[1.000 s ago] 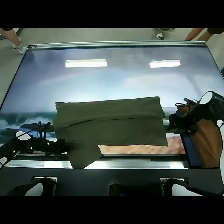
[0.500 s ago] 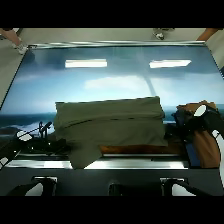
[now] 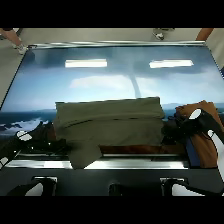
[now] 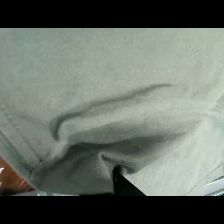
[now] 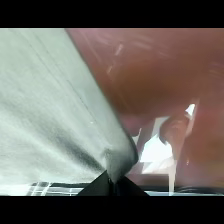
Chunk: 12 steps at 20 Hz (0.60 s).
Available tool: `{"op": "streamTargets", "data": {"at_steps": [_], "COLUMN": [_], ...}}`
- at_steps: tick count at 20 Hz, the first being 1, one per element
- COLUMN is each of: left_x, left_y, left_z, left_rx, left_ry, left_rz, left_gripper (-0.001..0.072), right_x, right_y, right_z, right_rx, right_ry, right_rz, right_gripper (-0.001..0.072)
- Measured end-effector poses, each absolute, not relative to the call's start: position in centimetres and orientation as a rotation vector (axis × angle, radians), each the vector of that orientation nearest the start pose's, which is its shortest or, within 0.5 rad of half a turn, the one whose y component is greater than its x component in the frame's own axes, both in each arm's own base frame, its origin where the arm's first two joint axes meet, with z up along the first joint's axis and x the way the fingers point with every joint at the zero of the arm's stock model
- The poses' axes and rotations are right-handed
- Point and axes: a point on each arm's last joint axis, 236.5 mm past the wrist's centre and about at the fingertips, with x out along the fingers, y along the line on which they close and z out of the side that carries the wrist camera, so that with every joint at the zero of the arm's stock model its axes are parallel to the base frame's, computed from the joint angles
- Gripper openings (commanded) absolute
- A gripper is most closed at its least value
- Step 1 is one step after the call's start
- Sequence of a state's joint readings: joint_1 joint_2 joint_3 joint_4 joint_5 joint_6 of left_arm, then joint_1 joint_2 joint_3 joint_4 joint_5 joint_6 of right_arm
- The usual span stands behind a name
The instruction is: Fold the shirts.
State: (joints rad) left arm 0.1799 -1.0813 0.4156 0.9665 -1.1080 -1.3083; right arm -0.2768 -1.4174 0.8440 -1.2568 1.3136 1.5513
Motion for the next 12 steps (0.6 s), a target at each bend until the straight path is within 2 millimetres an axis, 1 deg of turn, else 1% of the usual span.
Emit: {"op": "streamTargets", "data": {"at_steps": [2,3,4,5,8,9,10,12], "left_x": [20.0,21.0,22.1,23.1,26.8,27.8,29.3,32.1], "left_y": [-8.1,-7.5,-7.4,-7.9,-7.3,-7.1,-6.8,-6.1], "left_z": [-10.8,-10.2,-8.9,-7.2,-2.7,-1.5,-0.3,1.2], "left_rx": [-0.576,-0.536,-0.532,-0.535,-0.516,-0.512,-0.513,-0.508], "left_ry": [1.582,1.545,1.503,1.465,1.342,1.314,1.277,1.226], "left_rz": [-0.243,-0.239,-0.250,-0.278,-0.276,-0.276,-0.265,-0.247], "left_gripper": [0.0034,0.0033,0.0033,0.0032,0.0031,0.0031,0.0031,0.0032], "right_x": [25.6,27.0,27.9,28.4,32.5,33.9,35.6,39.0], "right_y": [0.1,-0.4,-0.9,-1.0,-1.2,-1.3,-1.2,-0.6], "right_z": [-10.8,-10.5,-10.0,-9.0,-5.8,-4.8,-3.9,-2.5], "right_rx": [0.578,0.557,0.540,0.532,0.527,0.514,0.502,0.463], "right_ry": [1.771,1.713,1.676,1.662,1.536,1.495,1.450,1.370], "right_rz": [-0.040,-0.043,-0.047,-0.037,-0.018,-0.012,-0.005,0.017], "right_gripper": [0.0040,0.0040,0.0039,0.0039,0.0039,0.0039,0.0040,0.0040]}}
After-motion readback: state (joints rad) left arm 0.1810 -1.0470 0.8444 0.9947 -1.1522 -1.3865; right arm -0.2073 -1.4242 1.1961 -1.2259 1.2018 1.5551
